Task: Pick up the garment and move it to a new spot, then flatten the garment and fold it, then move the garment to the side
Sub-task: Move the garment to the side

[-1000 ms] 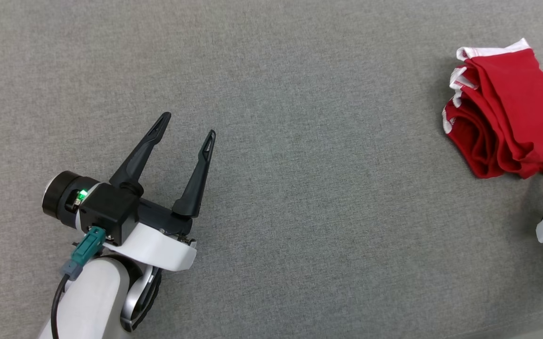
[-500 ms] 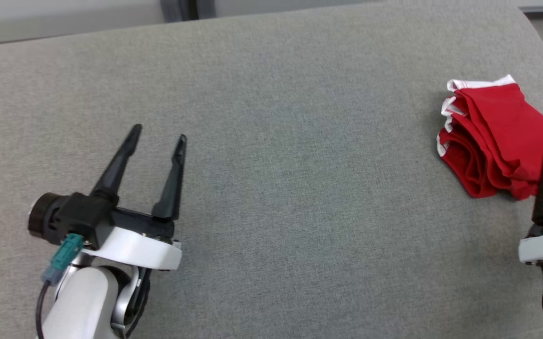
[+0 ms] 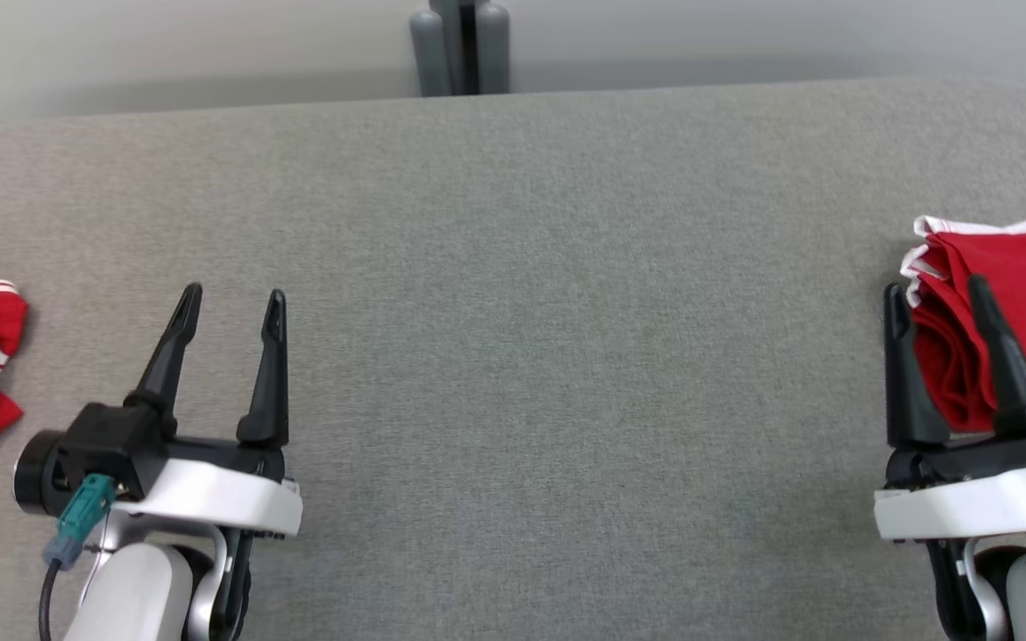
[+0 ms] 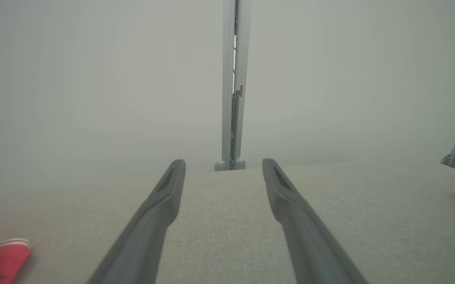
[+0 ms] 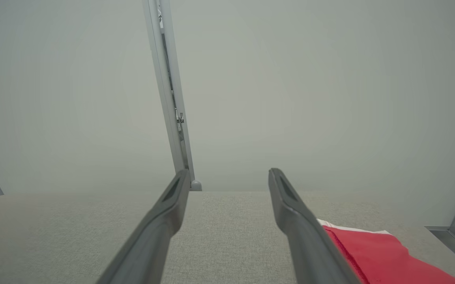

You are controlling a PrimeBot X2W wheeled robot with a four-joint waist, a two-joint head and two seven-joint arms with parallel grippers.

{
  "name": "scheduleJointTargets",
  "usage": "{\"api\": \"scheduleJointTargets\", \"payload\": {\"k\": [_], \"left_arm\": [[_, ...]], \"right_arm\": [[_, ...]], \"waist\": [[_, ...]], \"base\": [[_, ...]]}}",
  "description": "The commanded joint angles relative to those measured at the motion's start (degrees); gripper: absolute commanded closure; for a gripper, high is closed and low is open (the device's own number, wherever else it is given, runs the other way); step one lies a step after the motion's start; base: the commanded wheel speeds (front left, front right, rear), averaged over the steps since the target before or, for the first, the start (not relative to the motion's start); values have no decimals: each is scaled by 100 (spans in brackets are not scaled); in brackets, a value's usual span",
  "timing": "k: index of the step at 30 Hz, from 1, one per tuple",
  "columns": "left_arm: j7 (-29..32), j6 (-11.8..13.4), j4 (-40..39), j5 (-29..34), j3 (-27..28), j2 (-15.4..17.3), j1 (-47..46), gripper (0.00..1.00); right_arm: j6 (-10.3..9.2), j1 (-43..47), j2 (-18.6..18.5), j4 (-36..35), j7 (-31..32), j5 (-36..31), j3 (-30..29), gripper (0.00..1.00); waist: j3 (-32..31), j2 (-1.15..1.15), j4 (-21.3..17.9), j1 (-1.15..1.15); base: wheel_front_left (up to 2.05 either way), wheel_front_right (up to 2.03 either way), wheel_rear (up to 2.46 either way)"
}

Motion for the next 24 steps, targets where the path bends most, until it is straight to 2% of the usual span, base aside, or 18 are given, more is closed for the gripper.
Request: {"api": "scheduleJointTargets", "payload": {"k": [1,9,24], "left_arm": [[-6,23,13,-26,15,34,76,0],[14,107,166,-80,-28,20,404,0],[192,188,294,-137,-150,58,766,0]], "right_arm": [[2,71,-33,-4,25,29,5,0],[2,485,-34,118,118,92,24,0],[2,1143,-32,-120,443,34,-71,0]], "waist": [[-132,0,124,0],[-483,0,314,0],[-892,0,310,0]], "base": [[0,0,0],[0,0,0],[0,0,0]]}}
